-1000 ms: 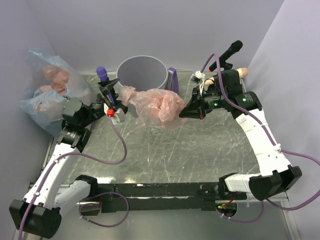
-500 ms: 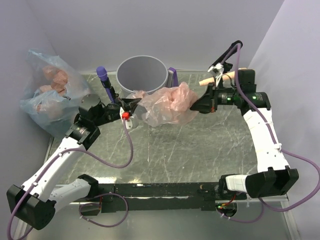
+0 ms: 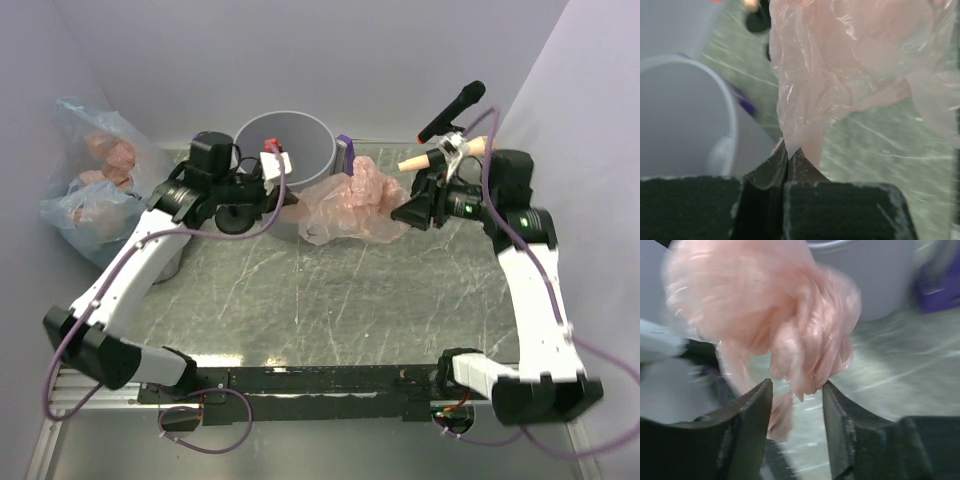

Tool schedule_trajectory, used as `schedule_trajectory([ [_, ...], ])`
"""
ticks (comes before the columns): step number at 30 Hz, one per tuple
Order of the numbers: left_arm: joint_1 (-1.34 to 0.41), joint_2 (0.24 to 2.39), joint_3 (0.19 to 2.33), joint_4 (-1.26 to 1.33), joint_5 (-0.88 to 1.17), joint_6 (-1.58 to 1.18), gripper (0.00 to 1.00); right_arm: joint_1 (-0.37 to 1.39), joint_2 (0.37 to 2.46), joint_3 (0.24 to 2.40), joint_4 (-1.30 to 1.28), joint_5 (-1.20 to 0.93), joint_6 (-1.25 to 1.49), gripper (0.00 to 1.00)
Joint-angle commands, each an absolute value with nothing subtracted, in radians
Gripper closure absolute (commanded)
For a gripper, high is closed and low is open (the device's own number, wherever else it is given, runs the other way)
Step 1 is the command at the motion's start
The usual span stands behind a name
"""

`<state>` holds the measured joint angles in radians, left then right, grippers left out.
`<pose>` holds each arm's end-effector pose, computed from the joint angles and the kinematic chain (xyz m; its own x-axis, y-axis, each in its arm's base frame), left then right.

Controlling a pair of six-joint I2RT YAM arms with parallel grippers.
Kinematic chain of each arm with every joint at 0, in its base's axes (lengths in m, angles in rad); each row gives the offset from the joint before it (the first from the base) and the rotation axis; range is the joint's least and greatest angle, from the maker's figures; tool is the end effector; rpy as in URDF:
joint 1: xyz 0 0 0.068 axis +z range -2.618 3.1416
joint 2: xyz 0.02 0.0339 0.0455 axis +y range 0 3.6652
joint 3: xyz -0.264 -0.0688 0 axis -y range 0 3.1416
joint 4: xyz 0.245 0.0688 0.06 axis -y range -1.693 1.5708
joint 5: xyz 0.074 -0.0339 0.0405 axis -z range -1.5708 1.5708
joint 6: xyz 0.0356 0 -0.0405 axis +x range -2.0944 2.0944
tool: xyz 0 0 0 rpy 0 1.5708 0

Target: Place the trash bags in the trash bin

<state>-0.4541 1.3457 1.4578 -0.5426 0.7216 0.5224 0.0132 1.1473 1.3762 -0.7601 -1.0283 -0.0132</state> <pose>0.2497 -0.1481 0.4158 0.1085 0.3639 -0.9251 0.9400 0.2651 0.2145 0.2157 0.0333 0.4214 -0.4966 -0.0134 -0.8679 -0.7518 0.5064 0.4224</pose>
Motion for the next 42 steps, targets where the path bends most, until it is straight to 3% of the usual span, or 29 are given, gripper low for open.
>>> schedule_trajectory([
  [1, -0.443, 1.405, 1.548, -0.750, 0.798, 0.382, 0.99, 0.011, 0.980, 1.299, -0.631, -0.781, -0.146, 0.44],
  [6, -0.433, 1.419, 1.554, -0.716, 0.836, 0.310, 0.99, 0.011, 0.960, 1.298, -0.736, -0.811, -0.221, 0.23],
  [12, -0.411, 1.514, 1.615, -0.689, 0.879, 0.108, 0.99, 0.057, 0.812, 1.137, -0.730, -0.841, -0.515, 0.22],
  [16, -0.359, 1.499, 1.507, -0.504, 0.949, -0.165, 0.99, 0.167, 0.744, 1.042, -0.741, -0.779, -0.623, 0.23],
  [21, -0.302, 1.523, 1.474, -0.324, 1.083, -0.389, 0.99, 0.379, 0.722, 0.924, -0.631, -0.674, -0.620, 0.24],
  [26, -0.281, 1.583, 1.531, -0.193, 1.150, -0.521, 0.99, 0.460, 0.822, 0.882, -0.462, -0.569, -0.479, 0.23],
  [28, -0.278, 1.597, 1.551, -0.169, 1.144, -0.543, 0.99, 0.469, 0.866, 0.888, -0.396, -0.529, -0.401, 0.01],
  [37, -0.270, 1.629, 1.563, -0.075, 1.155, -0.624, 0.99, 0.541, 1.081, 0.953, -0.187, -0.474, -0.226, 0.01],
  [40, -0.264, 1.632, 1.568, -0.075, 1.163, -0.623, 0.99, 0.583, 1.118, 0.962, -0.163, -0.268, -0.180, 0.03],
  [42, -0.258, 1.628, 1.565, -0.083, 1.160, -0.612, 0.99, 0.588, 1.130, 0.968, -0.158, -0.155, -0.157, 0.12],
])
